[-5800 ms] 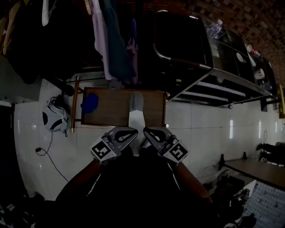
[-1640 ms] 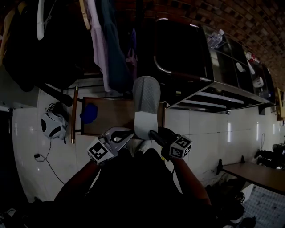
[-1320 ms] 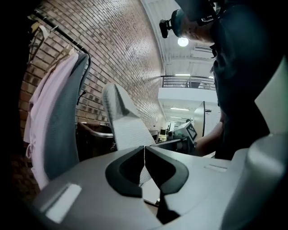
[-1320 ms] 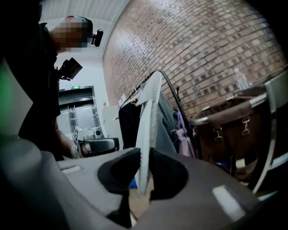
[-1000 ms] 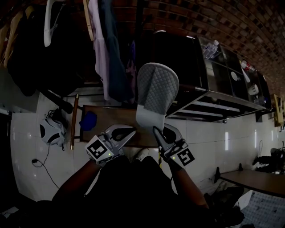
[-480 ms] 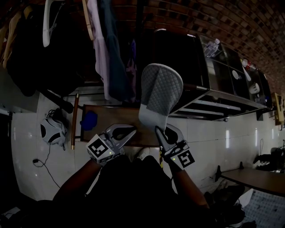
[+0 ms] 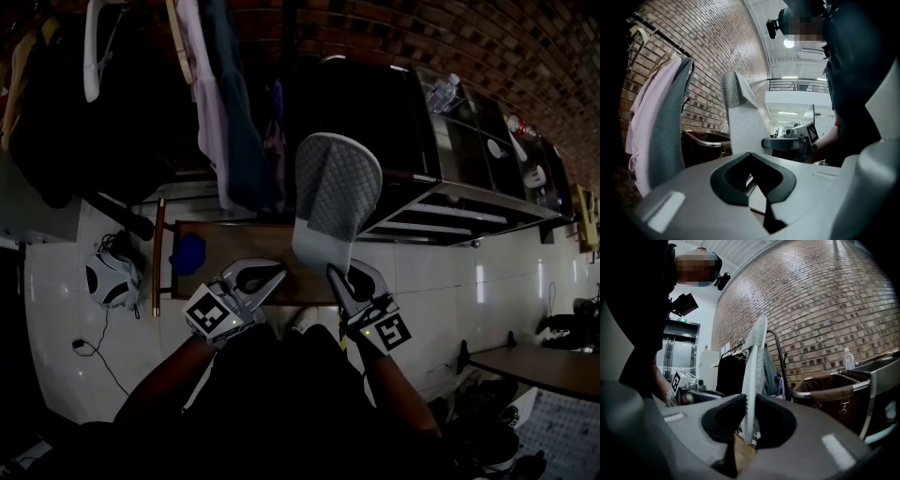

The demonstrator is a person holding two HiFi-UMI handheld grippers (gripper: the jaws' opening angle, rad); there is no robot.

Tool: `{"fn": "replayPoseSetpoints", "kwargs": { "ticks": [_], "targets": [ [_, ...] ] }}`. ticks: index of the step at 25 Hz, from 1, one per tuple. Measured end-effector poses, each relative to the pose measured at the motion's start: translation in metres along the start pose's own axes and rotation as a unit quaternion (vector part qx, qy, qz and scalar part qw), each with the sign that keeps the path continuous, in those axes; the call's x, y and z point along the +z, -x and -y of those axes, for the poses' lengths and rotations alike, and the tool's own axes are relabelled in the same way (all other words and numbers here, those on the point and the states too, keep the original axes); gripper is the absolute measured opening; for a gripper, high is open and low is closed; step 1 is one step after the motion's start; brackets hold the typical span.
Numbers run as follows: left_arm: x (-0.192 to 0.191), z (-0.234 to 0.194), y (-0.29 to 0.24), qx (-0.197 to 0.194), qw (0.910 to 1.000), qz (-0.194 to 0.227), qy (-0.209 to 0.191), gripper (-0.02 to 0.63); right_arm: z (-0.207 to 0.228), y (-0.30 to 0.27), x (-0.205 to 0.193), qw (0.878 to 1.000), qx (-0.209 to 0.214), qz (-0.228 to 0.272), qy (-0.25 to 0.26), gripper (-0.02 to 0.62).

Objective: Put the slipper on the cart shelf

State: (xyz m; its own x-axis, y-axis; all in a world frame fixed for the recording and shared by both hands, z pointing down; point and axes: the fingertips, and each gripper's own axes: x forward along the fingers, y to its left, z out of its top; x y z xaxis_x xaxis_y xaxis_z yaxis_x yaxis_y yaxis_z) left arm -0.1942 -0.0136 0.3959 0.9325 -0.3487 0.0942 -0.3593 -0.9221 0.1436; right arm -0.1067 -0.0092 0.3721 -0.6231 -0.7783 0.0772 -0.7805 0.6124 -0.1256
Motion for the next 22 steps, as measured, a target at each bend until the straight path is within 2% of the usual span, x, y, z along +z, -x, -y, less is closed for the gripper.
{"fn": "replayPoseSetpoints", "kwargs": {
  "ticks": [12, 17, 22],
  "targets": [
    [-0.001, 0.003, 0.009, -0.033, 0.9994, 0.011, 0.001, 0.005, -0.017, 0.002, -0.003, 0.999, -0.037, -0.003, -0.001, 0.061],
    [-0.013, 0.005, 0.012, -0.063, 0.9980, -0.007, 0.004, 0.005, -0.017, 0.007, -0.012, 0.997, -0.071, -0.008, -0.019, 0.061],
    [-0.024, 0.010, 0.007, -0.097, 0.9950, -0.007, 0.021, 0.005, -0.015, 0.019, -0.026, 0.993, -0.112, -0.011, -0.034, 0.061]
  ]
}}
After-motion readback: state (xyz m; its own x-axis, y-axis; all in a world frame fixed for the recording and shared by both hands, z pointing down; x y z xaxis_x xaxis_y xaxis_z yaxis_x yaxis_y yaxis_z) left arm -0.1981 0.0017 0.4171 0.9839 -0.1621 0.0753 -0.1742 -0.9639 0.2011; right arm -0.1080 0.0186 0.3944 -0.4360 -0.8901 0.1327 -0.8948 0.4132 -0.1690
